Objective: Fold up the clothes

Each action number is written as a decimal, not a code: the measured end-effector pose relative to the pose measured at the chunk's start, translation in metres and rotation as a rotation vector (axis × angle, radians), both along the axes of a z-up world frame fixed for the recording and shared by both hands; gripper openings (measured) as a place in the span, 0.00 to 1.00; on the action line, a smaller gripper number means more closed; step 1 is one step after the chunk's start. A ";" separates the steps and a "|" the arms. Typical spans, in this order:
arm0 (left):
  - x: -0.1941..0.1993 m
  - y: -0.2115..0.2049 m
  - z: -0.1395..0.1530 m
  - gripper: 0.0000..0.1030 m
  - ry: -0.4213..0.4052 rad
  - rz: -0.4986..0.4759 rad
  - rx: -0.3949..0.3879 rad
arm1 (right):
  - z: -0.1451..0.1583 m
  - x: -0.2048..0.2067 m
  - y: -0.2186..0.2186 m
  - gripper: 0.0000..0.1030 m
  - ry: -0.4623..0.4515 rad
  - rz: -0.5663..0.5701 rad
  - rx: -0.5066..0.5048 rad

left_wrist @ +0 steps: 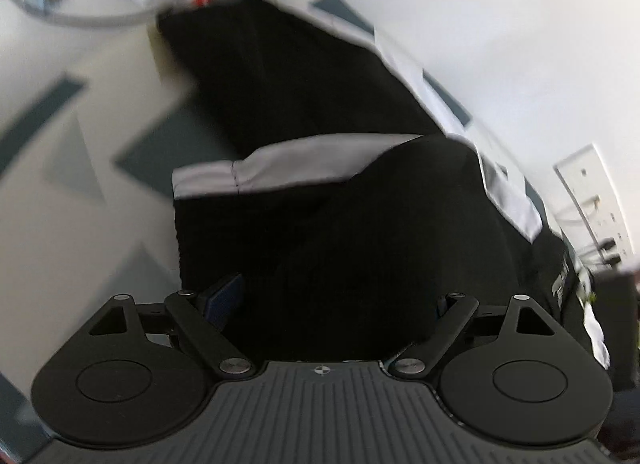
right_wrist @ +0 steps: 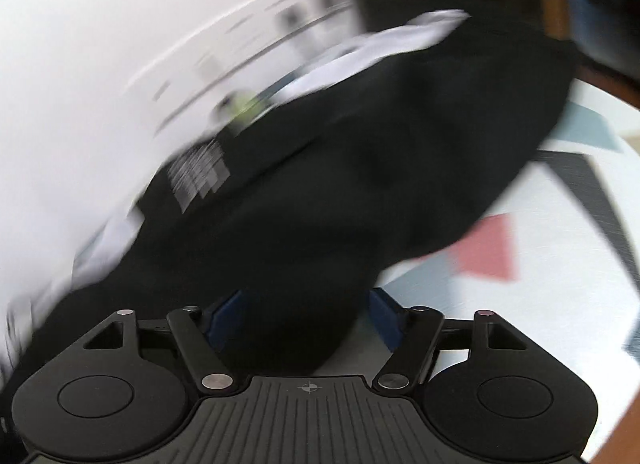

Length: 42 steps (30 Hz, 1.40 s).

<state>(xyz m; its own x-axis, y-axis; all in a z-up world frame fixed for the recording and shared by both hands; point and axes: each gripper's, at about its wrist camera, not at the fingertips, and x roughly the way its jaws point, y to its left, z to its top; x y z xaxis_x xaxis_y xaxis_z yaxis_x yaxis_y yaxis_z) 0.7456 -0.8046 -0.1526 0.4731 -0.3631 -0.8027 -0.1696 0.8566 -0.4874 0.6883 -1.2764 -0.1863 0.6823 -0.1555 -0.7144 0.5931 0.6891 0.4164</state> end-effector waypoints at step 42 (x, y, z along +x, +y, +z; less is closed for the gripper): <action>0.113 0.066 0.031 0.86 -0.134 -0.084 0.275 | 0.002 0.074 0.067 0.71 0.116 0.170 -0.060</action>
